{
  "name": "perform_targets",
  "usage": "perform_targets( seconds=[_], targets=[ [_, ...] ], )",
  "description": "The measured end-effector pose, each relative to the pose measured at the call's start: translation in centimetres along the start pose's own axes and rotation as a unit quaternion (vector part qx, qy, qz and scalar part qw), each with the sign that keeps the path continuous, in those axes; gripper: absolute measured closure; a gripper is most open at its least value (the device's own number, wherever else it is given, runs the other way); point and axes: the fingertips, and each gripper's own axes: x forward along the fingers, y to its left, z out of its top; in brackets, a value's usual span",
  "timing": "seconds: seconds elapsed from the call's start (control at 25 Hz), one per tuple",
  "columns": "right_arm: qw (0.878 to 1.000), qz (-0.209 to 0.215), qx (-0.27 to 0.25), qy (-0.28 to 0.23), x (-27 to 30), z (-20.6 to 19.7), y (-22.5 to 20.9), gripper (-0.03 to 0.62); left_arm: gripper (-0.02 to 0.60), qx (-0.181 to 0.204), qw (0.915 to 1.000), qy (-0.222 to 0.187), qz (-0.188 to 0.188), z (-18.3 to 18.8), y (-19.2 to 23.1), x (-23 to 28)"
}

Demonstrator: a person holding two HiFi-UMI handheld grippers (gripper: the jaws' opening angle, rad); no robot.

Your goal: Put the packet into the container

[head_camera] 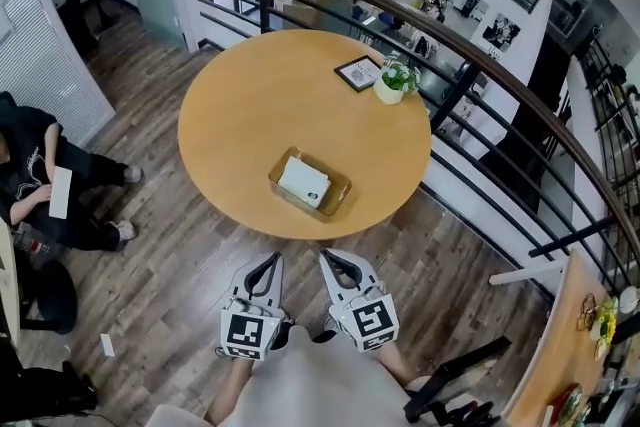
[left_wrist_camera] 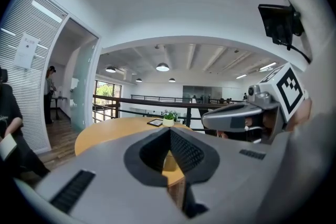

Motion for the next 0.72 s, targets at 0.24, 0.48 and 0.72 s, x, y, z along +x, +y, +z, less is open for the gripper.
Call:
perform_targets(
  seconds=[0.24, 0.48, 0.72],
  targets=[
    [1.0, 0.014, 0.004, -0.024, -2.5, 0.7, -1.3, 0.589, 0.577, 0.006, 1.0, 0.002, 0.007, 0.5, -3.4, 0.3],
    [0.999, 0.029, 0.007, -0.024, -4.7, -1.1, -2.7, 0.589, 0.577, -0.003, 0.9998, 0.011, 0.013, 0.1, -7.6, 0.5],
    [0.999, 0.044, 0.006, -0.028, -5.3, -1.2, -2.2, 0.589, 0.577, 0.006, 0.9999, 0.007, 0.013, 0.3, -9.1, 0.7]
  ],
)
